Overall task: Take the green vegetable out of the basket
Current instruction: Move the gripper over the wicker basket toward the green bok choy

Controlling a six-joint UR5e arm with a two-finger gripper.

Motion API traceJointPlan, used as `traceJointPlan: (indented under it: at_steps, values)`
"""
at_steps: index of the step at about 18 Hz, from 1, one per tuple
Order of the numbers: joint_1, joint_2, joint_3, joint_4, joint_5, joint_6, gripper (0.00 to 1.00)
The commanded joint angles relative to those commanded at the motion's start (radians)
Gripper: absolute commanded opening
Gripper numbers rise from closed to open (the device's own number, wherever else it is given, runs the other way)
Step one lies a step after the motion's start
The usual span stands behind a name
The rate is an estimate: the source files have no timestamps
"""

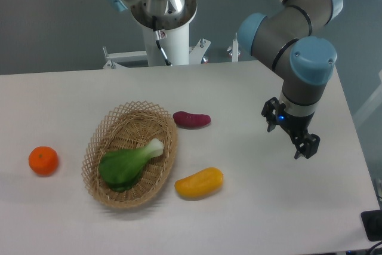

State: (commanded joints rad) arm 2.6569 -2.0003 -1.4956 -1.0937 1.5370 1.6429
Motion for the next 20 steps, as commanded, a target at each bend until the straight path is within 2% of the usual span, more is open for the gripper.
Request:
traceJointPlan:
  at_steps: [11,16,20]
  values:
    - [-0.006,0.012,-0.005,-0.015,-0.003,-0.008,1.00]
    - [-0.084,0.049,-0.058,-0.011,-0.006,-0.109,1.00]
    - [-0.133,0.054,-0.063,-0.011,-0.005,-0.202,1.00]
